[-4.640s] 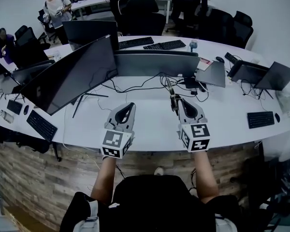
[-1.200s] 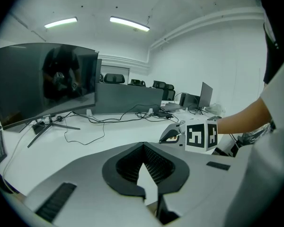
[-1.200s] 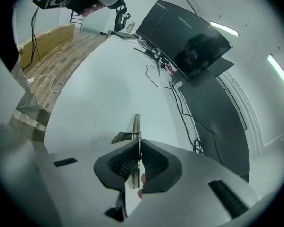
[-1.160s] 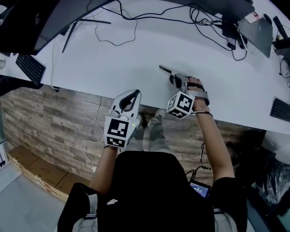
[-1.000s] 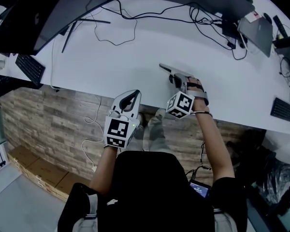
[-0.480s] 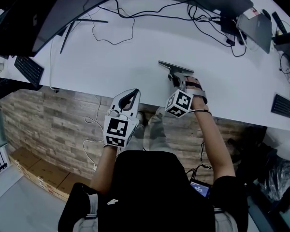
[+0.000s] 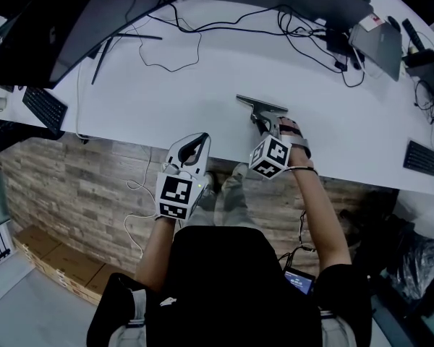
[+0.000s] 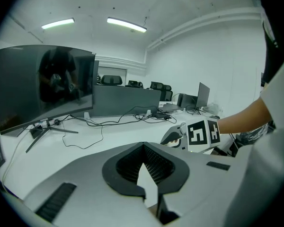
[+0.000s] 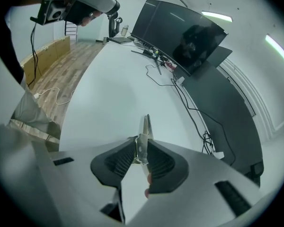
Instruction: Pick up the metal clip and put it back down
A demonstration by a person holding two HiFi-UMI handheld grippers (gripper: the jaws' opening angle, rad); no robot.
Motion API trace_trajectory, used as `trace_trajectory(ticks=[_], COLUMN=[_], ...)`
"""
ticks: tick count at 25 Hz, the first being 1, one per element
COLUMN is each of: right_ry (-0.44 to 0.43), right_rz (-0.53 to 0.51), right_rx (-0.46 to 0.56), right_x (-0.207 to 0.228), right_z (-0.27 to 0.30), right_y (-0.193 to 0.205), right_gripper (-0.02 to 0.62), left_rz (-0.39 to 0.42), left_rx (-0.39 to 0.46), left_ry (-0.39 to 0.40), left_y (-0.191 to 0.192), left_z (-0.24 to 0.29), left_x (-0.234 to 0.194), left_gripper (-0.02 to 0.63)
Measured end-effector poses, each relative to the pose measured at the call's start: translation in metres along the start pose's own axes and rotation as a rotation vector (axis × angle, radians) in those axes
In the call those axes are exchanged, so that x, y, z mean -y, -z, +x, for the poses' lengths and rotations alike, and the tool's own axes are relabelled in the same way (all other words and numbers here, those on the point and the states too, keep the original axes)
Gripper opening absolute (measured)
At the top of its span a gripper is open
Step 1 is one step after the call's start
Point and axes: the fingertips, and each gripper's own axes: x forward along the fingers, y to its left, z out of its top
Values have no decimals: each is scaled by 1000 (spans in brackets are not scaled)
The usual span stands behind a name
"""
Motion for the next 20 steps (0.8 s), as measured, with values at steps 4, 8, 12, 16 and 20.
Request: trace_trajectory(ticks=[4, 8, 12, 16, 20], right_ry=[20, 46, 81, 127, 179], right_rz=[74, 160, 236, 310, 377], right_rx=[17, 33, 64, 110, 164], right_x=[12, 23, 35, 47, 56], right_z=[-19, -40, -64, -93, -123], right_y=[-8, -13, -19, -27, -38], right_gripper=[78, 77, 58, 44, 34], left_rz=[19, 37, 59, 76, 87], left_rx=[25, 50, 79, 116, 139], left_ry=[5, 12, 19, 31, 49], left_y=[-14, -28, -42, -58, -73], left_z=[-8, -16, -21, -25, -30], left_x=[-2, -3, -4, -3, 4], left_gripper=[12, 12, 12, 12, 12])
